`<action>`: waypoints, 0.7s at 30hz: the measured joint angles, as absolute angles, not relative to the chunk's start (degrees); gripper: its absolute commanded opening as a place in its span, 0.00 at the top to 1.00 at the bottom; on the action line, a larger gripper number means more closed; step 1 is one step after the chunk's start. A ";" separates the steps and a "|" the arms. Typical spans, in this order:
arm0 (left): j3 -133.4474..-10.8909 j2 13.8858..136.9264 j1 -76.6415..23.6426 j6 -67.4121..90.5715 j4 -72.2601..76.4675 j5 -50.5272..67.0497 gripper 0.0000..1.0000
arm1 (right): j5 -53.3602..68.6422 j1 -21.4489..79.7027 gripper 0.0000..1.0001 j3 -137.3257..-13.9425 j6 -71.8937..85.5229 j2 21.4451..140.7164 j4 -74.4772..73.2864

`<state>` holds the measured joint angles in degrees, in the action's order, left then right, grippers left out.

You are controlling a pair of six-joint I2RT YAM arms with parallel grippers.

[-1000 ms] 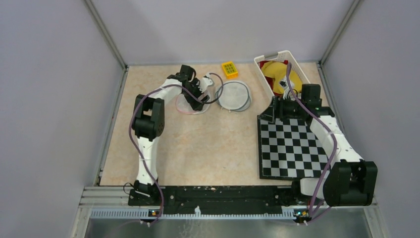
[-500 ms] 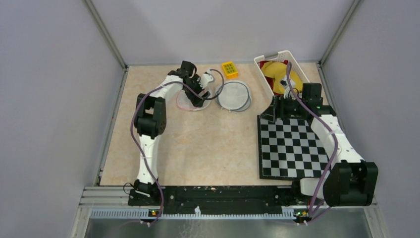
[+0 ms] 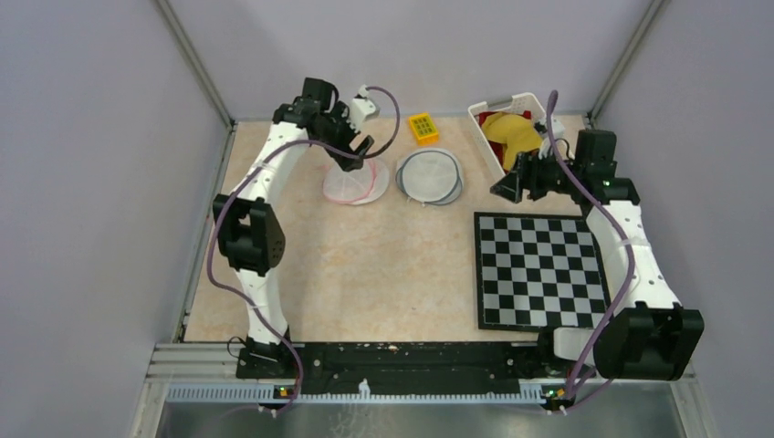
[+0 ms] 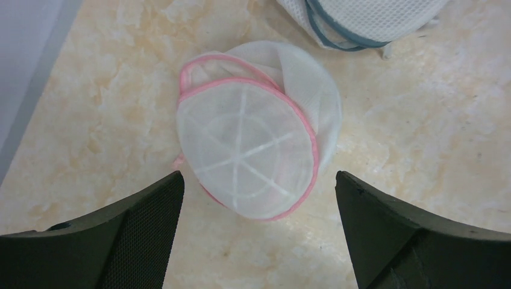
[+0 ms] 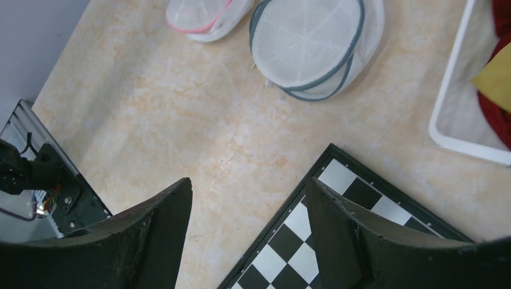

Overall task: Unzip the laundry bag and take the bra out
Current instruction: Reset both arms

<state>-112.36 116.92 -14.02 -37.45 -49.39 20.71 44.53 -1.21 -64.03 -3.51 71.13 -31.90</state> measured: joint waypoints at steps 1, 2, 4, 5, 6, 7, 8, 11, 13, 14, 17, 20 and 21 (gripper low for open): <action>-112.53 115.48 -13.74 -36.75 -50.04 21.61 0.01 | 44.40 -1.76 0.31 -65.34 -3.64 71.16 -32.84; -112.60 114.26 -13.41 -35.97 -50.54 22.37 0.01 | 44.36 -2.24 0.31 -66.78 -3.95 71.16 -33.63; -112.62 111.35 -12.23 -33.78 -51.81 24.58 0.01 | 44.42 -3.18 0.29 -70.17 -4.43 71.35 -35.03; -112.62 109.84 -11.33 -32.18 -52.31 25.82 0.01 | 44.51 -3.62 0.28 -71.46 -4.56 71.44 -35.35; -112.55 108.71 -10.55 -30.92 -52.58 26.81 0.01 | 44.82 -4.36 0.26 -72.93 -4.78 71.53 -35.68; -111.83 107.09 -9.30 -29.12 -52.45 28.32 0.01 | 45.10 -5.34 0.25 -74.17 -5.02 71.53 -36.12; -110.30 105.14 -7.75 -26.94 -52.05 29.89 0.01 | 45.32 -6.33 0.25 -75.09 -5.23 71.53 -36.56; -101.41 97.60 -1.43 -21.43 -50.43 35.27 0.01 | 46.52 -10.66 0.24 -76.79 -6.57 71.55 -38.19; -94.56 92.86 3.55 -19.49 -50.11 38.54 0.01 | 47.70 -14.50 0.23 -76.93 -7.64 71.55 -39.55; -91.07 90.74 6.07 -18.81 -49.98 39.94 0.01 | 48.01 -15.94 0.22 -76.84 -8.08 71.57 -40.07; -80.53 85.17 10.63 -17.50 -48.93 41.34 0.01 | 49.08 -21.23 0.22 -74.13 -10.44 71.46 -40.14; -71.29 79.68 10.83 -16.23 -47.44 40.84 0.01 | 49.52 -25.02 0.21 -68.60 -12.93 71.44 -40.38; -68.31 77.49 10.72 -15.86 -46.65 40.34 0.01 | 49.67 -25.93 0.21 -66.78 -13.63 71.44 -40.53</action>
<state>-68.31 77.49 10.72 -15.86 -46.65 40.34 49.67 -25.93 -66.78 -13.63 71.44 -40.53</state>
